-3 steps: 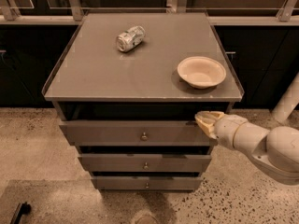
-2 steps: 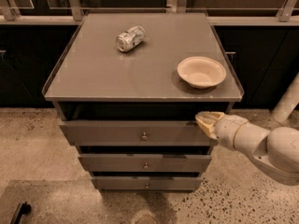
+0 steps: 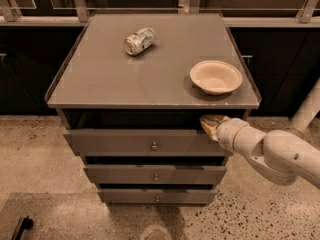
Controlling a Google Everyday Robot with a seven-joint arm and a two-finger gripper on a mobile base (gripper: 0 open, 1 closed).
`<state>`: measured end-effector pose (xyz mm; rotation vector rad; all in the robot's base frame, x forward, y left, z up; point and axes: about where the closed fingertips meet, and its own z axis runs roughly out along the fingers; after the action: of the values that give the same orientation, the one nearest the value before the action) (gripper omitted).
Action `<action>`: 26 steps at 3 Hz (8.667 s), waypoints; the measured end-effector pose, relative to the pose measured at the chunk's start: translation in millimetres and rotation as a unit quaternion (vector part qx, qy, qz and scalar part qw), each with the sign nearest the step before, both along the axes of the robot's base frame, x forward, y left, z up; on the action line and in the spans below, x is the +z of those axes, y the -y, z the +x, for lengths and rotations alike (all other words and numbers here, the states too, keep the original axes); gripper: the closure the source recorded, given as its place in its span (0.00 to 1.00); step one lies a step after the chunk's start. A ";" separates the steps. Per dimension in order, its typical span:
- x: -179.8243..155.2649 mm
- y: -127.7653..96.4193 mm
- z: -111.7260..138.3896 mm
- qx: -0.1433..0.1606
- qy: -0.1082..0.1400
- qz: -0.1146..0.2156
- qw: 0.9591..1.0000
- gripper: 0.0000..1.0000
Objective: Open top drawer
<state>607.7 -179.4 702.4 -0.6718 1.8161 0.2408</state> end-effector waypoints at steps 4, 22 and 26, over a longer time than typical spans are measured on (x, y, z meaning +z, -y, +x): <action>-7.5 4.9 43.4 -0.014 0.027 -0.054 0.998 1.00; 72.6 84.3 -81.1 0.156 -0.170 -0.077 0.970 1.00; 12.5 -0.6 -43.3 0.191 -0.181 -0.015 0.965 1.00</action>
Offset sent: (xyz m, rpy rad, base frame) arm 0.0597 -0.0238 0.0034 -0.0338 -0.0383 -0.1381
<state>564.4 -178.8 714.8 -1.0534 2.0258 0.6276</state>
